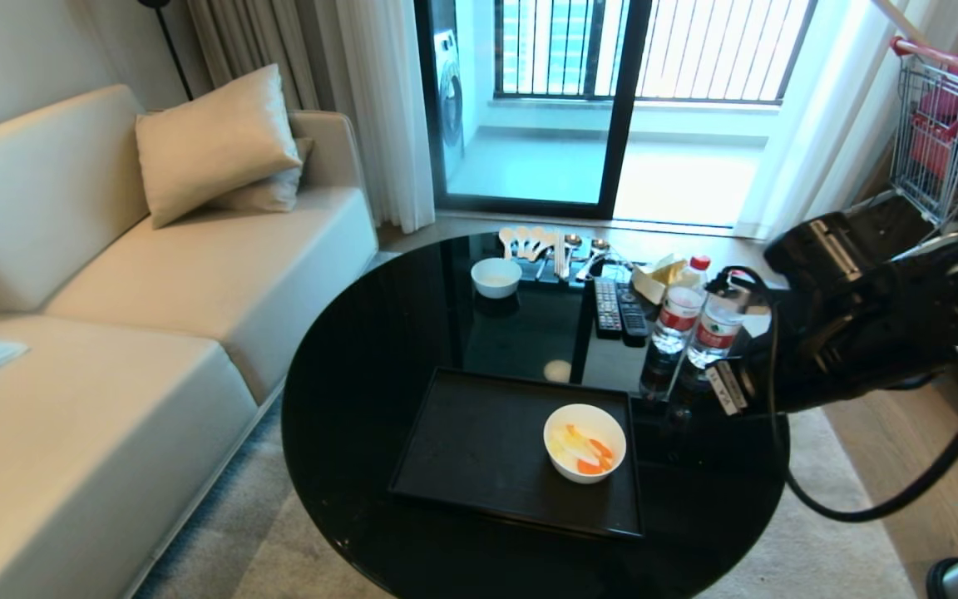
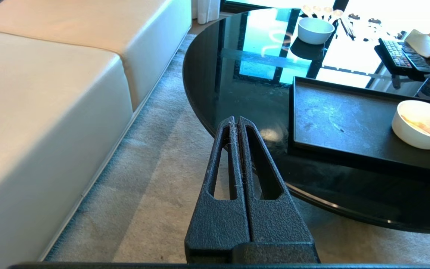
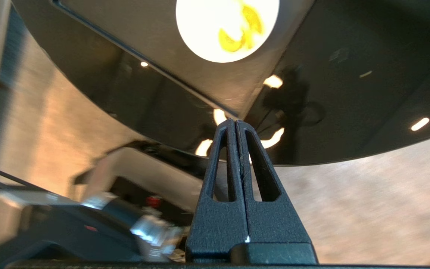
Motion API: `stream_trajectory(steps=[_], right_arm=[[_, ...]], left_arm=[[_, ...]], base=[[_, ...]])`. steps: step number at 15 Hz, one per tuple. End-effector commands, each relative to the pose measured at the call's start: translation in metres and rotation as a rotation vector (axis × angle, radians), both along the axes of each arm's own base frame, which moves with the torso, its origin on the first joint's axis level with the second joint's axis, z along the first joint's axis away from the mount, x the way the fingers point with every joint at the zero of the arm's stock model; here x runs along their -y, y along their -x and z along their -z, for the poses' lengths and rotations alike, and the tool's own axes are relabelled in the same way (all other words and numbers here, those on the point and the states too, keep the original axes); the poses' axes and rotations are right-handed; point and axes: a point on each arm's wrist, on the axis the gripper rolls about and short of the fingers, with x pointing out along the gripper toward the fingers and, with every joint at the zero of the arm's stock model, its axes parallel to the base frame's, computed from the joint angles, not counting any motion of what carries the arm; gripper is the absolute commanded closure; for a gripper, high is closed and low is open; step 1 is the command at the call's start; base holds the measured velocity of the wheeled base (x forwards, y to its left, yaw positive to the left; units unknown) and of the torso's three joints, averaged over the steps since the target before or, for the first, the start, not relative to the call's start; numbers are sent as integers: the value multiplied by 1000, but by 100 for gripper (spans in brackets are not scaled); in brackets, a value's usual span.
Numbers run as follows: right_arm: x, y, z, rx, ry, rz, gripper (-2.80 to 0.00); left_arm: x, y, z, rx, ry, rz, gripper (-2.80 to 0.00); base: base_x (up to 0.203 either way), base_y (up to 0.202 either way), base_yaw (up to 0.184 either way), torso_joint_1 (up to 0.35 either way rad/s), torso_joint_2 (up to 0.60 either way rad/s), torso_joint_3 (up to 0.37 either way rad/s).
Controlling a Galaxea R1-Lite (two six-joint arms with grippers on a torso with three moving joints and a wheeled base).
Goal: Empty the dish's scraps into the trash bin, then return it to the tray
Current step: Pick up the bowl with leftover food
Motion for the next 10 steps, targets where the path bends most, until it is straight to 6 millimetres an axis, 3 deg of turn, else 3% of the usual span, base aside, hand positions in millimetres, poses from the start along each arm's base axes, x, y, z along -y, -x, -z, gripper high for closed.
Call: stream_trajectory(steps=[1,5,10], right_arm=[[-12,-18,27,-97,17,52,0],[-22,-42,44,-129,66,216,0],[-53,-42,45,-175,31,236,0]], left_arm=[[0,0,0,1,2,0,0],[0,0,0,1,2,0,0],[0,0,0,1,1,0,0]], base=[[0,0,0,0,0,0],[0,0,0,0,0,0],[0,0,0,0,0,0]])
